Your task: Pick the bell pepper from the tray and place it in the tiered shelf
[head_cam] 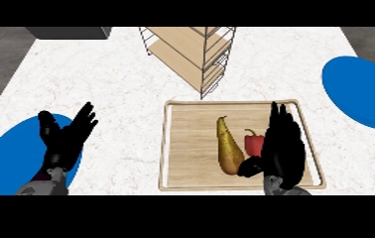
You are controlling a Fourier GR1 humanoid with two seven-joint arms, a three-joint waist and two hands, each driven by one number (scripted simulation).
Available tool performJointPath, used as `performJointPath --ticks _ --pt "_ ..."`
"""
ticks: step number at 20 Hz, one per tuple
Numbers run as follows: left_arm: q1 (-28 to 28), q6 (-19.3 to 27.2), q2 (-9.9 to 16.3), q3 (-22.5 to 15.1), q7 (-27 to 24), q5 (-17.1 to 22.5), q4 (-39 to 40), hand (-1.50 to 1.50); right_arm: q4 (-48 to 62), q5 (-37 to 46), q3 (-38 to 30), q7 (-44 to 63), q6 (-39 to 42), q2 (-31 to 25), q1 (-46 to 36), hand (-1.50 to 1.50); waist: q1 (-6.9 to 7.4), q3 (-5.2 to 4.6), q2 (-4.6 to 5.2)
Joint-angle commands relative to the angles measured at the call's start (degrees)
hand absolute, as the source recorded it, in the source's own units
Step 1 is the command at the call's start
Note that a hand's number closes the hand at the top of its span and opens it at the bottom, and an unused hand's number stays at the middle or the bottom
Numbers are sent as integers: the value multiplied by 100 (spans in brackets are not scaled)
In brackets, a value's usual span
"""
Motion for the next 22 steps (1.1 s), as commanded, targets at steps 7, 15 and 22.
performJointPath --ticks 7,15,22 --pt "71 -122 -196 147 168 -223 -161 0 862 -109 -711 -753 -529 -58 -217 -150 17 16 49" --pt "20 -246 -225 131 162 -262 -83 0 1469 -161 -77 -1010 689 -162 -366 150 162 11 71" --pt "-267 -197 -145 333 465 -311 28 0 1602 -380 -239 -1826 -497 92 -212 150 14 18 57"
